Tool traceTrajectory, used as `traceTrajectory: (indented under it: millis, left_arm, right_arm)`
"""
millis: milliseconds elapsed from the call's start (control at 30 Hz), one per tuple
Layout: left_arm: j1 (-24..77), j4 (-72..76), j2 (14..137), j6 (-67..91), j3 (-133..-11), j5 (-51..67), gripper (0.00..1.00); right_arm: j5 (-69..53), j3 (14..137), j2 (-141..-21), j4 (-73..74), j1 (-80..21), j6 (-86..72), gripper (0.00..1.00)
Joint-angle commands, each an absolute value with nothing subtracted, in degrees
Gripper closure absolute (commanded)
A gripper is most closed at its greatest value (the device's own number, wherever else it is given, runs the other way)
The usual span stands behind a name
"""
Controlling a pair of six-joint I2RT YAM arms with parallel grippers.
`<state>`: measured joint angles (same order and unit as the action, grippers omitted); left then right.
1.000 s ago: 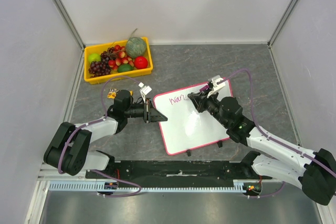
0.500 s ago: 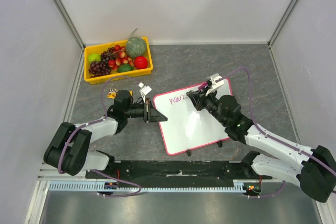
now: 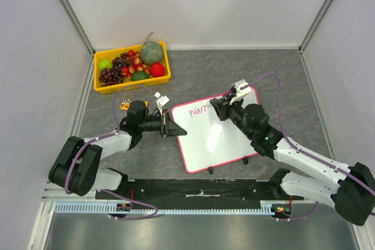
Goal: Write a sentence on the whiteboard
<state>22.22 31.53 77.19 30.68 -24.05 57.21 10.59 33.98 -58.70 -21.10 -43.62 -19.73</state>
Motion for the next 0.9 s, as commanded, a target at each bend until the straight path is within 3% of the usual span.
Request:
traceTrajectory:
  millis: [0,467,867]
  left_arm:
    - [22.94,29.53,77.26,18.98,-22.32,54.05,0.98]
    - [22.85,29.53,77.25,18.98,-22.24,54.14,0.98]
    - [22.85,29.53,77.34,18.98,-22.32,54.05,0.98]
  right_arm:
    - [12.31,33.93,-58.01,-18.37,-43.15,-18.10,1.00]
    - [10.02,30.59,-56.95,-16.87,-43.15,-19.42,1.00]
    - [14.06,35.24,-58.53,-18.72,-43.15,-18.46,1.00]
